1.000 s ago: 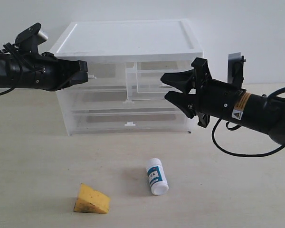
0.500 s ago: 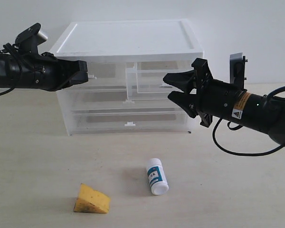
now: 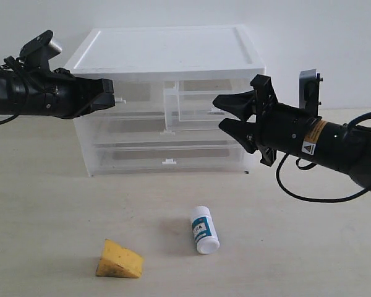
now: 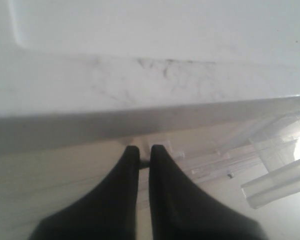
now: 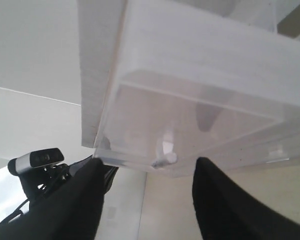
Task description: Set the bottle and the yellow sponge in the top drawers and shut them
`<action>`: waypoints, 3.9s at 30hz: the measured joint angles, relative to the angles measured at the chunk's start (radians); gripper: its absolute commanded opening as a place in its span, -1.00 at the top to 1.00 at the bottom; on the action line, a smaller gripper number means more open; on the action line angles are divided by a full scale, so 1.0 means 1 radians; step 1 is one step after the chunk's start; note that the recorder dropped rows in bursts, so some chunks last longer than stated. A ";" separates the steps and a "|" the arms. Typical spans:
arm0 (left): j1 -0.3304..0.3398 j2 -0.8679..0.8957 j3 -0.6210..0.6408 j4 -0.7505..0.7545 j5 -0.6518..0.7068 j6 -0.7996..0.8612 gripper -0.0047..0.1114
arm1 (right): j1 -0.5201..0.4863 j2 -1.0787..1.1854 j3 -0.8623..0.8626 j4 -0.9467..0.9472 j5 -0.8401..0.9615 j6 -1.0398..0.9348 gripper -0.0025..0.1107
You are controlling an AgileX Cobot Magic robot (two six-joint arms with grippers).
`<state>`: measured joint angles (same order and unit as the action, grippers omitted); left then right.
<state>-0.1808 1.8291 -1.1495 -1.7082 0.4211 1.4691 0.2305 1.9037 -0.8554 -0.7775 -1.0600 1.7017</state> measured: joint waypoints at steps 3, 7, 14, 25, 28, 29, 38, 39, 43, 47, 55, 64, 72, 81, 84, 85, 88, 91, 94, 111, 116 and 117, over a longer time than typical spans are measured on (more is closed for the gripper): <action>0.000 0.000 0.000 -0.002 0.002 0.000 0.85 | 0.000 0.000 0.000 0.002 0.010 0.000 0.10; 0.000 0.000 0.000 -0.002 0.002 0.000 0.85 | 0.000 0.000 0.000 0.021 0.036 -0.018 0.10; 0.000 0.000 0.000 -0.002 0.002 0.000 0.85 | 0.054 0.000 -0.047 0.034 0.065 -0.022 0.10; 0.000 0.000 -0.002 -0.002 0.002 0.000 0.85 | 0.096 0.000 -0.081 0.062 0.182 -0.094 0.73; 0.000 0.000 -0.002 -0.002 0.002 0.000 0.85 | 0.096 0.000 -0.081 0.066 0.216 -0.104 0.95; 0.000 0.000 -0.002 -0.002 0.002 0.000 0.85 | 0.096 0.000 -0.081 0.068 0.221 -0.105 0.96; 0.000 0.000 -0.002 -0.002 0.002 0.000 0.85 | 0.098 0.000 -0.081 0.069 0.223 -0.105 0.96; 0.000 0.000 -0.002 -0.002 0.002 0.000 0.85 | 0.098 0.000 -0.081 0.062 0.223 -0.105 0.96; 0.000 0.000 -0.002 -0.002 0.002 0.000 0.85 | 0.098 0.000 -0.077 0.044 0.219 -0.098 0.96; 0.000 0.000 -0.002 -0.002 0.002 0.000 0.85 | 0.098 0.000 -0.046 0.053 0.183 -0.098 0.96; 0.000 0.000 -0.002 -0.002 0.002 0.000 0.85 | 0.098 -0.002 0.026 0.084 0.089 -0.120 0.96; 0.000 0.000 -0.002 -0.002 0.004 -0.002 0.85 | 0.098 -0.002 0.069 0.087 0.024 -0.131 0.96; 0.000 0.000 -0.002 -0.002 0.004 -0.002 0.85 | 0.098 -0.002 0.071 0.058 0.006 -0.135 0.83; 0.000 0.000 -0.004 0.005 0.004 -0.008 0.85 | 0.098 -0.002 0.076 -0.015 0.023 -0.139 0.00; 0.000 0.000 -0.004 0.011 0.004 -0.012 0.85 | 0.098 -0.002 0.076 -0.073 0.018 -0.132 0.14; 0.000 0.000 -0.004 0.013 0.004 -0.017 0.85 | 0.098 -0.002 0.076 -0.100 0.024 -0.132 0.16; 0.000 0.000 -0.006 0.019 0.004 -0.025 0.85 | 0.098 -0.002 0.078 -0.175 0.045 -0.128 0.17; 0.000 0.000 -0.006 0.021 0.004 -0.027 0.85 | 0.098 -0.002 0.101 -0.215 0.043 -0.144 0.17; 0.000 0.000 -0.006 0.023 0.004 -0.031 0.85 | 0.098 -0.002 0.119 -0.240 0.057 -0.197 0.17; 0.000 0.000 -0.006 0.023 0.004 -0.035 0.85 | 0.220 -0.002 0.126 -0.148 0.457 -0.691 0.17; 0.000 0.000 -0.006 0.023 0.004 -0.035 0.85 | 0.223 -0.002 0.117 -0.095 0.513 -0.756 0.17; 0.000 0.000 -0.006 0.023 0.004 -0.035 0.85 | 0.231 -0.002 0.111 -0.090 0.526 -0.760 0.17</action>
<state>-0.1808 1.8291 -1.1559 -1.6851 0.4251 1.4342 0.4611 1.9017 -0.7440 -0.8680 -0.5344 0.9415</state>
